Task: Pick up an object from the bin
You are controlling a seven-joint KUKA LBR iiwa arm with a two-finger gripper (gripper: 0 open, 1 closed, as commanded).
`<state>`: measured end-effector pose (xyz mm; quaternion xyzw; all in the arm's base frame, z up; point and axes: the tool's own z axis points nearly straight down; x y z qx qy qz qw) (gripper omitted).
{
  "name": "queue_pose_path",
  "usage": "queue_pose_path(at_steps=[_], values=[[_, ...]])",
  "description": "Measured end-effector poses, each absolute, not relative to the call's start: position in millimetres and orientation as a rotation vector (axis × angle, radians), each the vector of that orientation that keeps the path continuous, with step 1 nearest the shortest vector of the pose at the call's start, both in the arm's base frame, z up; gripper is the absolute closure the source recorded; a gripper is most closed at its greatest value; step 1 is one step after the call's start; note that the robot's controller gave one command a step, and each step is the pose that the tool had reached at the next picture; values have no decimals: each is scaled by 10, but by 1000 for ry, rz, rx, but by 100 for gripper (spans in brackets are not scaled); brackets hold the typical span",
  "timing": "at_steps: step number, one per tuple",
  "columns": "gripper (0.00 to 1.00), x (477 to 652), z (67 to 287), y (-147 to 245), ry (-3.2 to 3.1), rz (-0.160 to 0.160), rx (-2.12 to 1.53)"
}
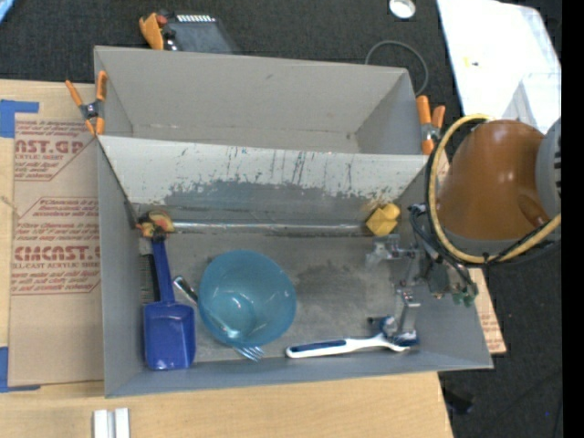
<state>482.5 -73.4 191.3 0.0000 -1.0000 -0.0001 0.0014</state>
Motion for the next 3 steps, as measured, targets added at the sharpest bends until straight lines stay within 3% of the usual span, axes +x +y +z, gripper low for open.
queue_pose_path(at_steps=[1, 2, 3], values=[[0, 4835, 1925, -731, -3142, 0, 1], [0, 4830, 1273, -976, -3138, 2, 211], [0, 4800, 1091, -1090, -3131, 0, 267]])
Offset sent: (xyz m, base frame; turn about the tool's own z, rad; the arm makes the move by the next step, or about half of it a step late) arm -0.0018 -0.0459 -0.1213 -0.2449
